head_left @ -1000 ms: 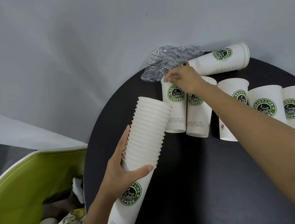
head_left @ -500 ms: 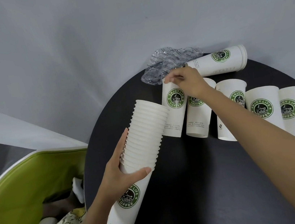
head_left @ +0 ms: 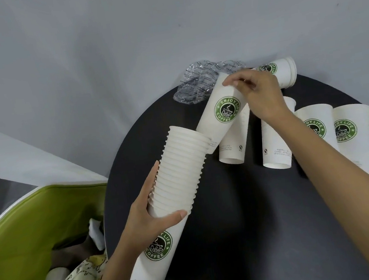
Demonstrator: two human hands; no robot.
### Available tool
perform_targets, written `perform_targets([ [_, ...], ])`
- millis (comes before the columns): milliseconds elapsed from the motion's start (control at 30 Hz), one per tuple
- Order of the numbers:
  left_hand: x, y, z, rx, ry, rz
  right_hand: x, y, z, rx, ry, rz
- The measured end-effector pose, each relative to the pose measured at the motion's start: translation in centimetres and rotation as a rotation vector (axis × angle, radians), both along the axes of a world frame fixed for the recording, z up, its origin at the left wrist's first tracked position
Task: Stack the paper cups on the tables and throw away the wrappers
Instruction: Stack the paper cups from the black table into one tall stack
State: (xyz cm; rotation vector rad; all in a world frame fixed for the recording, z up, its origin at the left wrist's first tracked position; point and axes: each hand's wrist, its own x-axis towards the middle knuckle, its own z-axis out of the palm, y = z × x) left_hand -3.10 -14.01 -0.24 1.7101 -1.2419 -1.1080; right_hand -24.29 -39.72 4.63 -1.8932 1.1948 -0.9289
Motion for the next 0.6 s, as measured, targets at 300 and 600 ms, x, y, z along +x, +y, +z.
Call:
perform_targets([
  [300,-0.8,1.2,0.6,0.019,-0.011,-0.022,-1.6,1.7,4.5,-0.081,-0.208,-0.074],
  [600,-1.8,2.1,1.4,0.014,0.014,-0.037,-0.3,4.4,3.7,0.032,-0.245,0.093],
])
